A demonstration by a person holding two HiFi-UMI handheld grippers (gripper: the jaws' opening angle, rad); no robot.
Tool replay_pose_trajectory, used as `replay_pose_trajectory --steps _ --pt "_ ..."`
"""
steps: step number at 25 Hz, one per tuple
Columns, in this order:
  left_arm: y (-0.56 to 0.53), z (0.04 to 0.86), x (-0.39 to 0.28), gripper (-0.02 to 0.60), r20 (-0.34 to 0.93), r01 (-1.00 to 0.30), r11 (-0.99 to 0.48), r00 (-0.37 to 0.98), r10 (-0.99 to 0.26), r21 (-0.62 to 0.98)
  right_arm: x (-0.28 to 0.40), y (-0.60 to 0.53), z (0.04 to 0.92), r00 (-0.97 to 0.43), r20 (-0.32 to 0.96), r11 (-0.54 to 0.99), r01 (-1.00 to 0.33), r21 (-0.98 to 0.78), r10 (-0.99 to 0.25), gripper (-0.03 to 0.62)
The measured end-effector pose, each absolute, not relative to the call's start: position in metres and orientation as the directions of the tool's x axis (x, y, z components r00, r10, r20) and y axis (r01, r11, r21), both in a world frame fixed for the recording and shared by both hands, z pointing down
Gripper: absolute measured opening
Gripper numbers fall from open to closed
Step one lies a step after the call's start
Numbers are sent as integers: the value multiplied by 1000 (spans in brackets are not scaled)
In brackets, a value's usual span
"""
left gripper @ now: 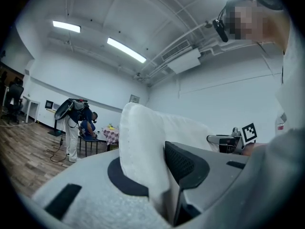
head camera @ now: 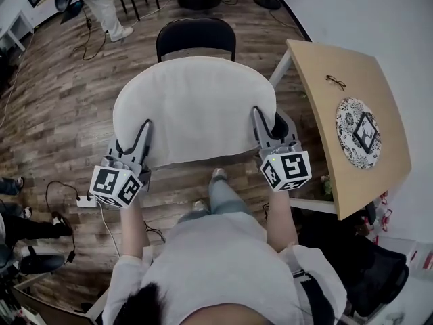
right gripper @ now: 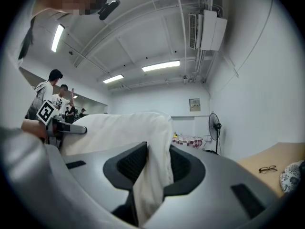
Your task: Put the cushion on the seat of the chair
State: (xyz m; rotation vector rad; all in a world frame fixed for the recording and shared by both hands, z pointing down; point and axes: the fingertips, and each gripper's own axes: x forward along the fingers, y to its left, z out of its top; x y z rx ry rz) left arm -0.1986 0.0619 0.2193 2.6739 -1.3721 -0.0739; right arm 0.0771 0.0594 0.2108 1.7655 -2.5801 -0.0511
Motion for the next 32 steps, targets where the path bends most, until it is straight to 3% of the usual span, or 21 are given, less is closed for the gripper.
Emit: replay_pose_trajectory --steps 19,32 --pt "-130 241 -177 105 69 -841 -512 529 -846 172 99 -152 234 -426 41 427 -904 1 -904 84" --pt "-226 294 -148 106 181 -850 -469 514 -838 239 129 -252 289 -461 163 455 -887 -73 -872 84"
